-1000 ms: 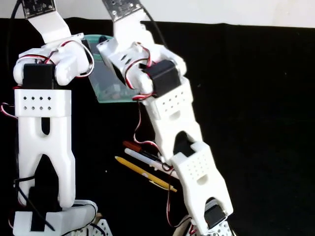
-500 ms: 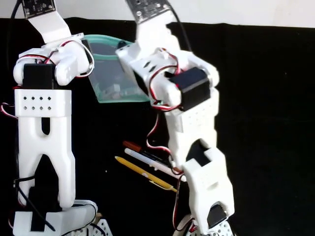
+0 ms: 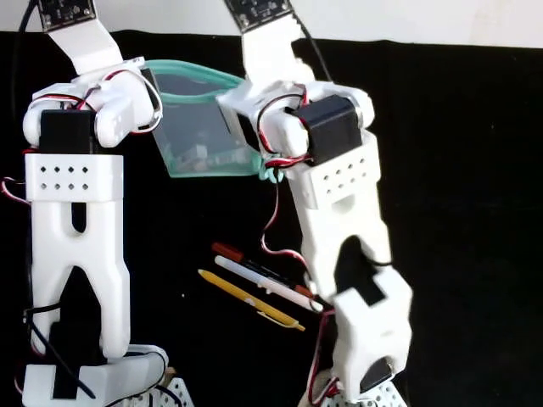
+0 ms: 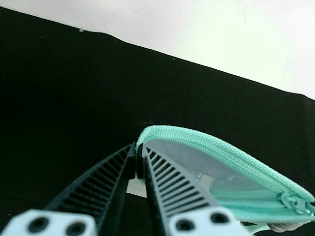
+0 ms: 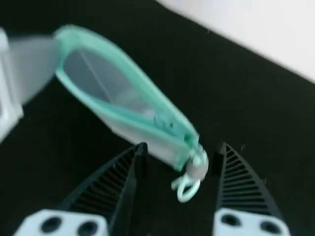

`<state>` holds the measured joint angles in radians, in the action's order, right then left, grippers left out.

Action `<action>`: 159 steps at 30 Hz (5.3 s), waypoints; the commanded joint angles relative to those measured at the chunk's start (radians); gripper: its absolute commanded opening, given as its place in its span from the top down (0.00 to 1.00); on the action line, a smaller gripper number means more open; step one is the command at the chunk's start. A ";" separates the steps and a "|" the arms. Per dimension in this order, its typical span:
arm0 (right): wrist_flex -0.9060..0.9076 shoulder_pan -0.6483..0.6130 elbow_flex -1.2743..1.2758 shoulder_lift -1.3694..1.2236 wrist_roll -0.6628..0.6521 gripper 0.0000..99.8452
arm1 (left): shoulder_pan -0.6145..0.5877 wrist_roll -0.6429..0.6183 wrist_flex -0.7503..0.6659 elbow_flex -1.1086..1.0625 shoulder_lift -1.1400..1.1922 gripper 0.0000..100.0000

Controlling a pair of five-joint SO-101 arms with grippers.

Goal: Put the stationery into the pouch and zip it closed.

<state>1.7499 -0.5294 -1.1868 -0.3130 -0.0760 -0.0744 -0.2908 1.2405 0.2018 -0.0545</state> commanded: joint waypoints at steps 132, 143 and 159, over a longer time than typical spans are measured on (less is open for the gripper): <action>-0.387 0.090 0.395 0.483 -0.031 0.99 | 0.051 0.005 0.000 0.028 0.148 0.99; -0.453 -0.096 -0.140 0.145 -0.029 0.99 | 0.047 0.005 0.000 0.028 0.147 0.99; -0.576 -0.127 -0.581 -0.302 -0.031 0.99 | 0.048 0.005 -0.003 0.028 0.147 0.99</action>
<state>1.2190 -0.6475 -1.6563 -0.5999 -0.1112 -0.0575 -0.2908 1.2329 0.2355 0.0253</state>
